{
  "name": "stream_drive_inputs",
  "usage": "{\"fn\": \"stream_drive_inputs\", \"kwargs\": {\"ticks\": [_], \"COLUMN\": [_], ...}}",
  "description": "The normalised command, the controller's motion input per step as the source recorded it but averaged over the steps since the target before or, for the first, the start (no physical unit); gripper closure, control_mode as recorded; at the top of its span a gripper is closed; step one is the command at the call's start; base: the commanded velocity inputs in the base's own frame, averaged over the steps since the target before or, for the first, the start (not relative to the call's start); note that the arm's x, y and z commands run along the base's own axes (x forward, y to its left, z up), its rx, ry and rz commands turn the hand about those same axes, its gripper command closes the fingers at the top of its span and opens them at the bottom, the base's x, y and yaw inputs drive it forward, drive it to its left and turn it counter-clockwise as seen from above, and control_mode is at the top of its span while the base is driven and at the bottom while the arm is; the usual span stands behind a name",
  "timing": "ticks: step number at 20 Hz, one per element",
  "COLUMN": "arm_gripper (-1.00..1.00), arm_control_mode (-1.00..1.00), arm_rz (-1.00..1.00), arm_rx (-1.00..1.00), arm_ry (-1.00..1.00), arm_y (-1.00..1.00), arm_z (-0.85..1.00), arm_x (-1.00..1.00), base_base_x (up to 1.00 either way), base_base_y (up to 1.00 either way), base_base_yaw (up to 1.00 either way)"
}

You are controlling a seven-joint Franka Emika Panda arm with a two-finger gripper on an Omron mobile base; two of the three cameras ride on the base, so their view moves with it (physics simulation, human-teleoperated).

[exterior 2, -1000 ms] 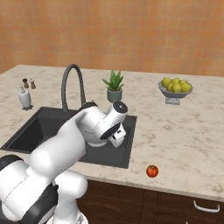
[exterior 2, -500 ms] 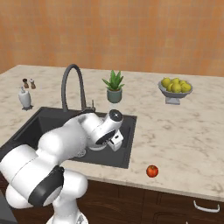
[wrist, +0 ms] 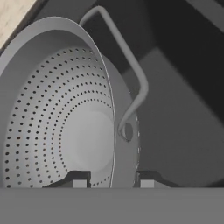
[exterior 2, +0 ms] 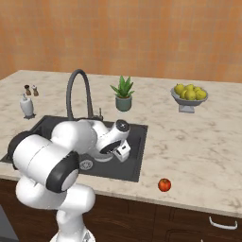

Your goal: Put the colander in the sink, put the apple in the colander, and turn on the sink faucet and pour water over the colander.

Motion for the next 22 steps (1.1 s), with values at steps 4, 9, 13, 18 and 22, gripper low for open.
{"fn": "stream_drive_inputs", "kwargs": {"ticks": [4, 9, 13, 18, 22], "arm_gripper": [1.00, 1.00, 1.00, 1.00, -1.00], "arm_control_mode": [-1.00, -1.00, -1.00, -1.00, -1.00], "arm_rz": [0.07, 0.06, 0.07, 0.09, 0.10], "arm_rx": [0.00, 0.00, 0.00, 0.00, 0.00], "arm_ry": [0.00, 0.00, 0.00, 0.00, 0.00], "arm_y": [0.44, 0.37, 0.37, 0.47, 0.49], "arm_z": [-0.32, -0.39, -0.44, -0.39, -0.38], "arm_x": [0.36, 0.33, 0.25, 0.29, 0.21], "base_base_x": [0.00, 0.00, 0.00, 0.00, 0.00], "base_base_y": [0.00, 0.00, 0.00, 0.00, 0.00], "base_base_yaw": [0.00, 0.00, 0.00, 0.00, 0.00]}}
